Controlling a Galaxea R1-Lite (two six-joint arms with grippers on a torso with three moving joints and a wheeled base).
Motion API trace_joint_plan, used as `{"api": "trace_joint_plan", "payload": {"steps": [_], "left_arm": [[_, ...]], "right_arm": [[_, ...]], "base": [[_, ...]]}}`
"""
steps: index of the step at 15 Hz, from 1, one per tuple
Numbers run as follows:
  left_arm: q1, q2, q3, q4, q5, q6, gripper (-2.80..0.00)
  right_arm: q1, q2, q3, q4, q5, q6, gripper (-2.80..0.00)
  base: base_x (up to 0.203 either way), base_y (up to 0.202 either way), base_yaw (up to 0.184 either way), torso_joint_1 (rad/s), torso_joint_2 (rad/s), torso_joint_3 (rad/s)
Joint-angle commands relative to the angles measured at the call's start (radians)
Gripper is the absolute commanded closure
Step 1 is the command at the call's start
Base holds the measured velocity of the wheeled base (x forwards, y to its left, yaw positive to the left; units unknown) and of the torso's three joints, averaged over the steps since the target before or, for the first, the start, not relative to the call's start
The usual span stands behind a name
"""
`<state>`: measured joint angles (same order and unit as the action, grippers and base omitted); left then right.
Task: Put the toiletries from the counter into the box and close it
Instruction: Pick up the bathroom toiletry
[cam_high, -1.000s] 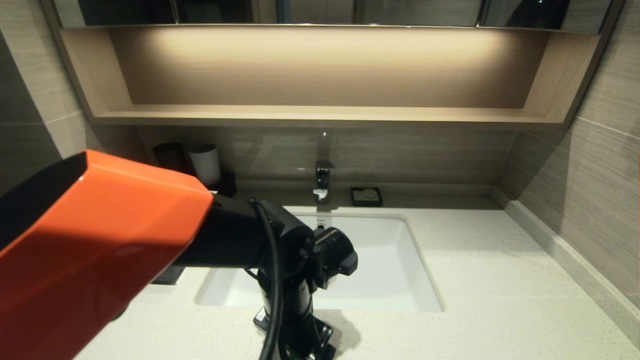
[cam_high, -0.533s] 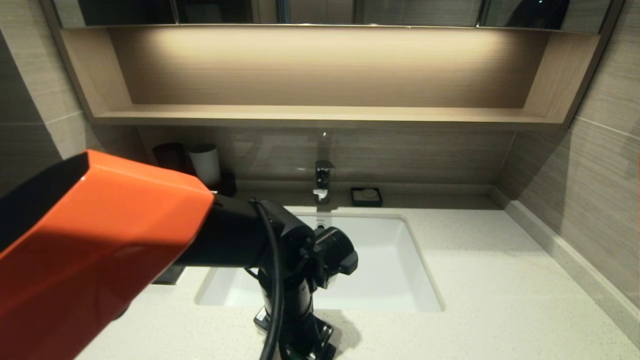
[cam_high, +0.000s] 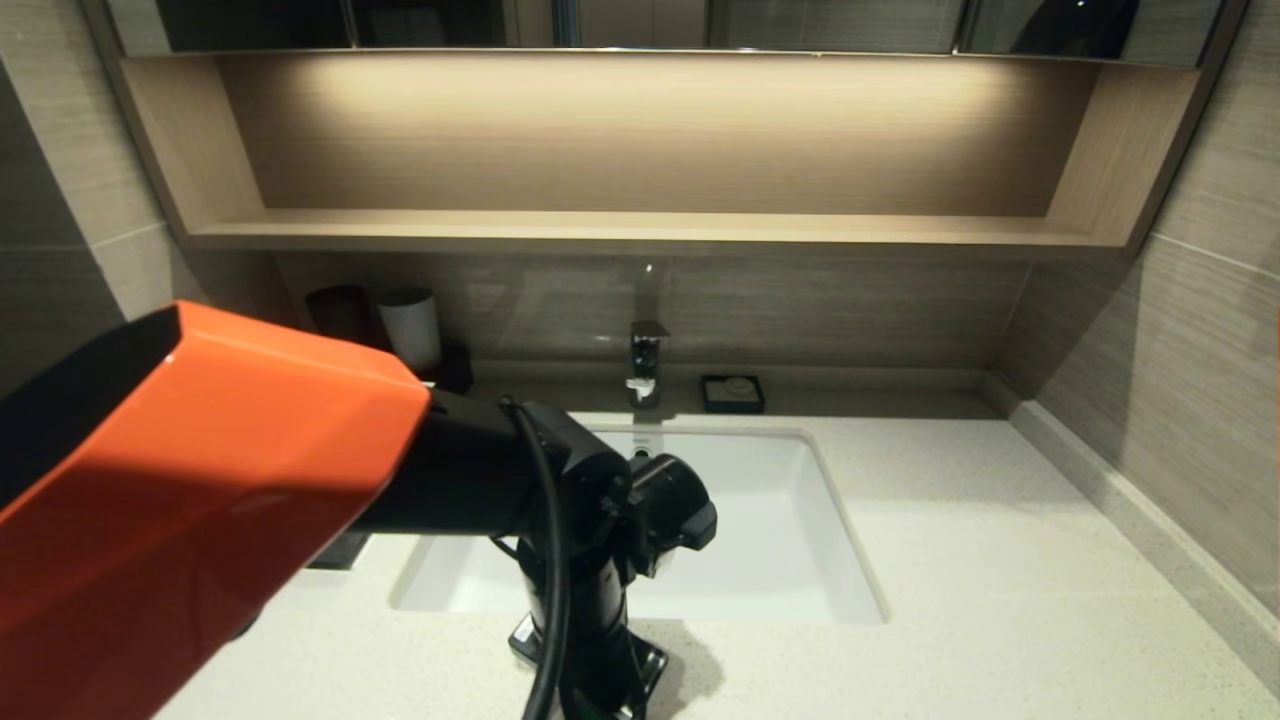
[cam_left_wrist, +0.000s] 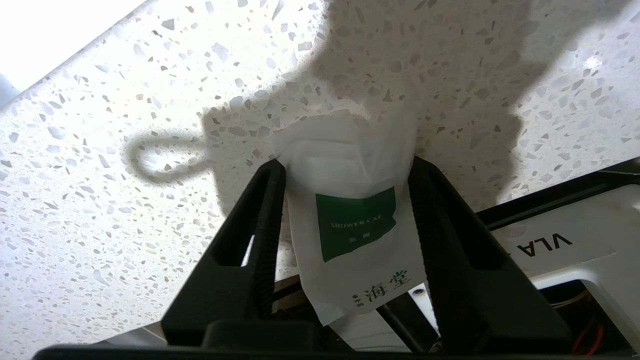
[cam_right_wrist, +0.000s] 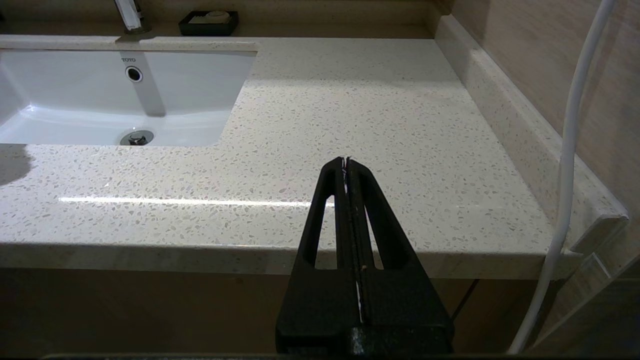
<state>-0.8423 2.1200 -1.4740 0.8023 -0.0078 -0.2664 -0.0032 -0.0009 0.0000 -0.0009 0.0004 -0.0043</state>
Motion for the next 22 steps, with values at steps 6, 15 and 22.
{"api": "trace_joint_plan", "payload": {"steps": [6, 15, 22], "left_arm": [[0.000, 0.000, 0.000, 0.005, 0.000, -0.004, 0.00], [0.003, -0.012, -0.016, -0.005, -0.009, -0.013, 0.00], [0.064, -0.065, -0.064, -0.002, 0.029, -0.062, 0.00]], "right_arm": [[0.000, 0.001, 0.002, -0.001, 0.000, 0.000, 0.00], [0.000, 0.001, 0.002, -0.001, 0.001, 0.000, 0.00], [0.000, 0.001, 0.002, -0.001, 0.001, 0.000, 0.00]], "base": [[0.000, 0.000, 0.000, 0.000, 0.00, 0.000], [0.000, 0.000, 0.000, 0.000, 0.00, 0.000], [0.000, 0.000, 0.000, 0.000, 0.00, 0.000]]}}
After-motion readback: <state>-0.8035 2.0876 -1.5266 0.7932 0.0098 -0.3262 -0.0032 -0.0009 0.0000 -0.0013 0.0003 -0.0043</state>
